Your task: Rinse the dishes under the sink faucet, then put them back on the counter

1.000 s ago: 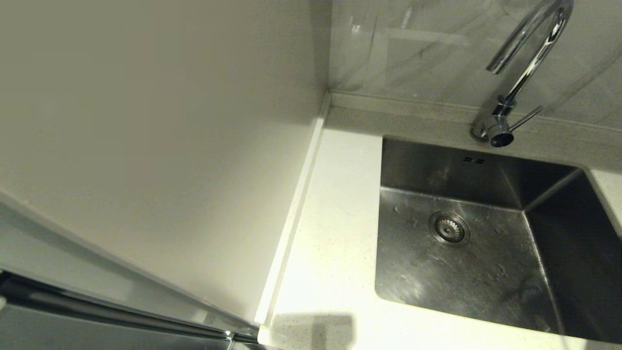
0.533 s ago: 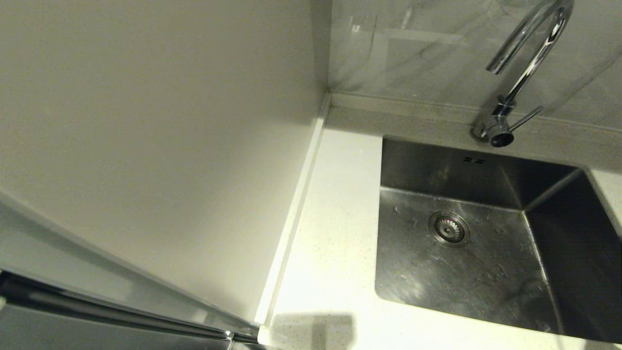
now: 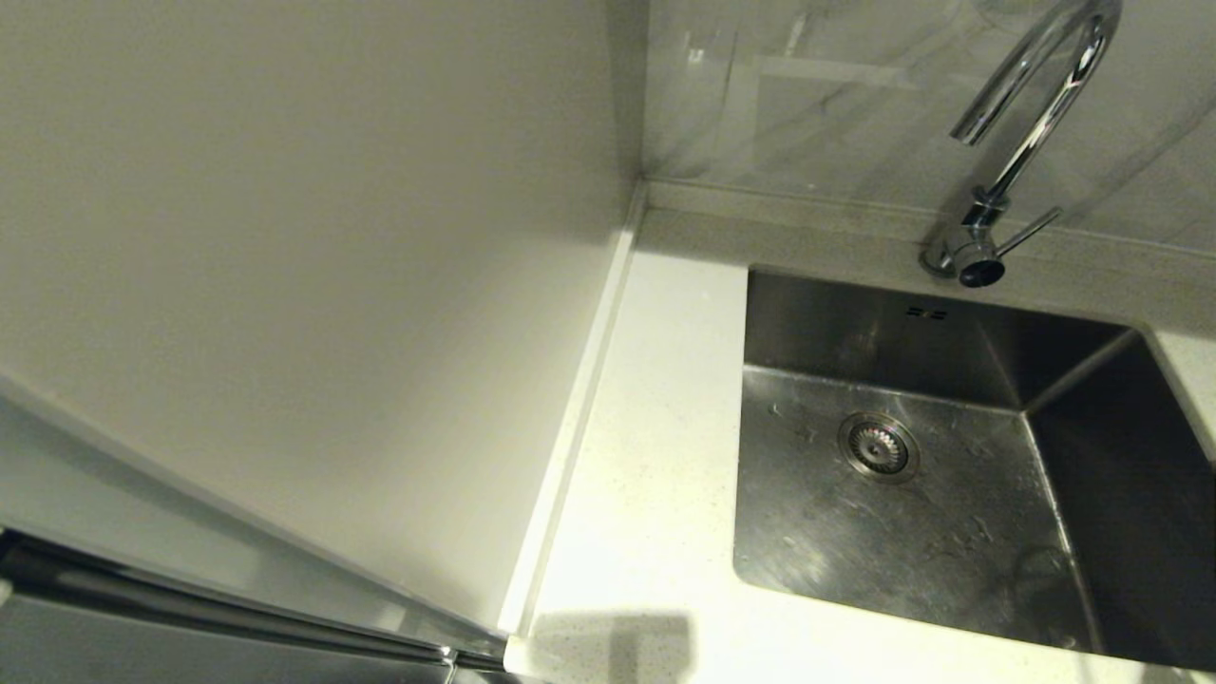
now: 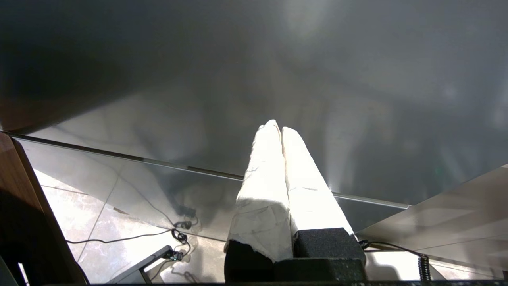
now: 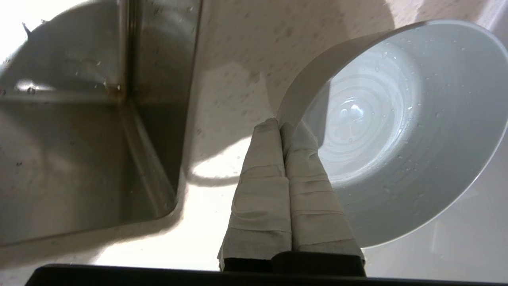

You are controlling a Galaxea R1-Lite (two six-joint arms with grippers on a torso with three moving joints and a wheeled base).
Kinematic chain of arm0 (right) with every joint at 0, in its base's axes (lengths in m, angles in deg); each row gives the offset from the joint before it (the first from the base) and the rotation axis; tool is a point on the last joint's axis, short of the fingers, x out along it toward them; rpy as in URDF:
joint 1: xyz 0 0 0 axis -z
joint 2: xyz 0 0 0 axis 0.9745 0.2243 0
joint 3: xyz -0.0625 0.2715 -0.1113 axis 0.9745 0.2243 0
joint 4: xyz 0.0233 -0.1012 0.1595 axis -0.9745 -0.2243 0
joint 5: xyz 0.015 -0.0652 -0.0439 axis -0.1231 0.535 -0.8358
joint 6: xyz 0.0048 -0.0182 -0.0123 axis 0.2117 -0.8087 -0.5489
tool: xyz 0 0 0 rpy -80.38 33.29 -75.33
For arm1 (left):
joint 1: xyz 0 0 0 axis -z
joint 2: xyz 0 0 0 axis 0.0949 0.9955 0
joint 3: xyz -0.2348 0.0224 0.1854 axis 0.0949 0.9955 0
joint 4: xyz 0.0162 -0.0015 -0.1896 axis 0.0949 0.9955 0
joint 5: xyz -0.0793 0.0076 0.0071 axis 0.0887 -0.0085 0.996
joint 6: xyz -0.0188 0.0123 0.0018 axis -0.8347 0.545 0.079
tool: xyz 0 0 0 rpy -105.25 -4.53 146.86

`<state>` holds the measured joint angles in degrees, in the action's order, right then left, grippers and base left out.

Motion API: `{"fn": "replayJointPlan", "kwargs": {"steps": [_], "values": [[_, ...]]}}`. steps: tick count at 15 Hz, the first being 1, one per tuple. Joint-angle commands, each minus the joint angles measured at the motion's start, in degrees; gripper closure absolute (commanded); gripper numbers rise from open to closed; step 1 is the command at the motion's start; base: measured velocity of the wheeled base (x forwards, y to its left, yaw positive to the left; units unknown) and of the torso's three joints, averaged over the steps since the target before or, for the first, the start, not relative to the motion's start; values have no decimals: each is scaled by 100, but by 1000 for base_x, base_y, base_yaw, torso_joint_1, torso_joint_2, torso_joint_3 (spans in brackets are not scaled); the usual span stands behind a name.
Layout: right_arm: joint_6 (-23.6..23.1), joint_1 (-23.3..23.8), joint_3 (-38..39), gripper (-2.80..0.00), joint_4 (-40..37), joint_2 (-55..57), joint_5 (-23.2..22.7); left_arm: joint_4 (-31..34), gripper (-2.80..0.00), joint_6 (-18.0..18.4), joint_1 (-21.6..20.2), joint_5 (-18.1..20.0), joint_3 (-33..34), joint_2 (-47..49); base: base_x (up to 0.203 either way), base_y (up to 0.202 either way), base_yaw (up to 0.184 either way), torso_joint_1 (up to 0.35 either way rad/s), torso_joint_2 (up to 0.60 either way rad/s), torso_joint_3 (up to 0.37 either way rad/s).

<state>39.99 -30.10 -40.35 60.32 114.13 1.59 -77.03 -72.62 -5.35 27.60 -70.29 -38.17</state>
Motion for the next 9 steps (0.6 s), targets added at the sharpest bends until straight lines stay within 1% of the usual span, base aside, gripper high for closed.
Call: {"fn": "replayJointPlan", "kwargs": {"steps": [1,6,9], "values": [[-34,0,112,-280,-14,-33,10,0,0,-2,-1,0,18,0,0,0,0,0,0,0],[-25,0,185,-280,-15,-33,19,3,0,-2,-1,0,18,0,0,0,0,0,0,0],[-25,0,98,-280,-1,-125,-1,-5,0,-2,-1,0,18,0,0,0,0,0,0,0]]}}
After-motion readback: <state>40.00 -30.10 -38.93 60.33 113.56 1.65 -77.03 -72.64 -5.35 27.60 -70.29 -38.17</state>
